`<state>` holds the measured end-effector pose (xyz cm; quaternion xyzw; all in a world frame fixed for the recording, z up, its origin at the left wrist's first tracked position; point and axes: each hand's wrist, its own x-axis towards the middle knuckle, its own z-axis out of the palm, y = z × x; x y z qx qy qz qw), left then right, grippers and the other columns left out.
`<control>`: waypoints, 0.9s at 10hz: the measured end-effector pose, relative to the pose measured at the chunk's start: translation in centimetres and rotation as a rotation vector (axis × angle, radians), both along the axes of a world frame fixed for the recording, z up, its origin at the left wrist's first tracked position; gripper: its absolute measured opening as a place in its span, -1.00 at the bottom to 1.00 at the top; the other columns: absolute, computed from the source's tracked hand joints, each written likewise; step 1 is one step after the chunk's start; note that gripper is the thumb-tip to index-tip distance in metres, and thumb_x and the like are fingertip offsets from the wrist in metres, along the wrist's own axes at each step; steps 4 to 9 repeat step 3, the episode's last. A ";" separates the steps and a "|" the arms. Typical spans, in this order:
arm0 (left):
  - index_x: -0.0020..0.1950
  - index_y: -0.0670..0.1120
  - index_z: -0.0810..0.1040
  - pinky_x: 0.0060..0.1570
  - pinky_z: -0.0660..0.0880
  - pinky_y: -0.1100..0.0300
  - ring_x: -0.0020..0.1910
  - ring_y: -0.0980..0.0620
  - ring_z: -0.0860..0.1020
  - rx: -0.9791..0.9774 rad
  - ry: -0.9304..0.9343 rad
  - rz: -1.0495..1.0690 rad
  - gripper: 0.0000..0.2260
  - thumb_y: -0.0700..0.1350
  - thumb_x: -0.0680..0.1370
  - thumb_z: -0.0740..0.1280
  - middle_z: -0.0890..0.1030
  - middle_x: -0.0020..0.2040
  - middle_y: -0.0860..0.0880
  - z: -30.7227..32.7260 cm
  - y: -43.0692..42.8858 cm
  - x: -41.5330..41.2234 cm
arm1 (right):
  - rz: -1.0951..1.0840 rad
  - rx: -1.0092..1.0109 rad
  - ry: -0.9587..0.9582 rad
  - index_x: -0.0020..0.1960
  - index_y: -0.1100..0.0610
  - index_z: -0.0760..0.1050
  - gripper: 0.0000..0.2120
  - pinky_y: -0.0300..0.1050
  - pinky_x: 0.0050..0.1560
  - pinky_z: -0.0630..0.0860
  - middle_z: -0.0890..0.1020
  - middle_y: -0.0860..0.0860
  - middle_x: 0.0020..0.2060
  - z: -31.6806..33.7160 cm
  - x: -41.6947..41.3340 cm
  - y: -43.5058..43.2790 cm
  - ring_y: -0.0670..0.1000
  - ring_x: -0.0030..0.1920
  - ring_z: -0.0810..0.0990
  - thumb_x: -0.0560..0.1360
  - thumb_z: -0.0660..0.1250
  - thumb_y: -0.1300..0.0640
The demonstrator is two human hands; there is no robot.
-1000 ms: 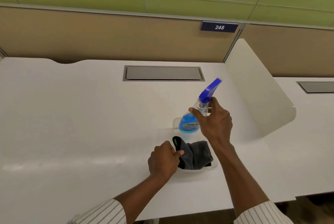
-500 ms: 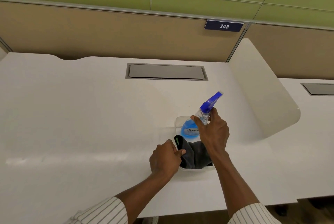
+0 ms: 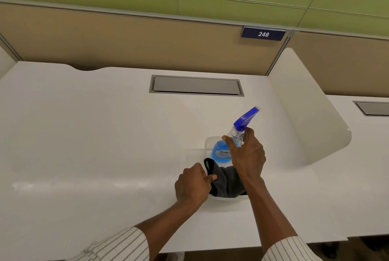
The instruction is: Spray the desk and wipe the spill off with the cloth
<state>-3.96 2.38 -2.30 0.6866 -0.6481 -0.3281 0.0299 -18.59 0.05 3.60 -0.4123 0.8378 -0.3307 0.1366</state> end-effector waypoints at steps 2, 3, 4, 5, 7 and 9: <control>-0.05 -0.01 0.54 -0.20 0.39 0.18 -0.20 0.07 0.53 0.077 0.036 -0.028 -0.52 0.42 0.57 0.36 0.55 -0.21 0.06 0.6 -0.5 1.2 | -0.028 0.068 -0.010 0.47 0.14 0.41 -0.34 0.10 0.24 0.57 0.59 0.11 0.36 -1.0 0.4 1.8 0.15 0.30 0.61 0.51 0.46 -0.19; -0.22 -0.01 0.46 -0.21 0.39 0.16 -0.27 0.07 0.50 0.091 0.046 -0.014 -0.45 0.48 0.53 0.35 0.56 -0.27 0.01 0.3 -0.7 2.7 | -0.102 0.056 0.033 0.39 0.11 0.48 -0.48 0.02 0.10 0.57 0.63 0.10 0.27 -1.5 1.4 3.6 0.12 0.20 0.65 0.53 0.47 -0.10; -0.22 -0.01 0.46 -0.21 0.39 0.16 -0.27 0.07 0.50 0.091 0.046 -0.014 -0.45 0.48 0.53 0.35 0.56 -0.27 0.01 0.3 -0.7 2.7 | -0.102 0.056 0.033 0.39 0.11 0.48 -0.48 0.02 0.10 0.57 0.63 0.10 0.27 -1.5 1.4 3.6 0.12 0.20 0.65 0.53 0.47 -0.10; -0.22 -0.01 0.46 -0.21 0.39 0.16 -0.27 0.07 0.50 0.091 0.046 -0.014 -0.45 0.48 0.53 0.35 0.56 -0.27 0.01 0.3 -0.7 2.7 | -0.102 0.056 0.033 0.39 0.11 0.48 -0.48 0.02 0.10 0.57 0.63 0.10 0.27 -1.5 1.4 3.6 0.12 0.20 0.65 0.53 0.47 -0.10; -0.22 -0.01 0.46 -0.21 0.39 0.16 -0.27 0.07 0.50 0.091 0.046 -0.014 -0.45 0.48 0.53 0.35 0.56 -0.27 0.01 0.3 -0.7 2.7 | -0.102 0.056 0.033 0.39 0.11 0.48 -0.48 0.02 0.10 0.57 0.63 0.10 0.27 -1.5 1.4 3.6 0.12 0.20 0.65 0.53 0.47 -0.10; -0.22 -0.01 0.46 -0.21 0.39 0.16 -0.27 0.07 0.50 0.091 0.046 -0.014 -0.45 0.48 0.53 0.35 0.56 -0.27 0.01 0.3 -0.7 2.7 | -0.102 0.056 0.033 0.39 0.11 0.48 -0.48 0.02 0.10 0.57 0.63 0.10 0.27 -1.5 1.4 3.6 0.12 0.20 0.65 0.53 0.47 -0.10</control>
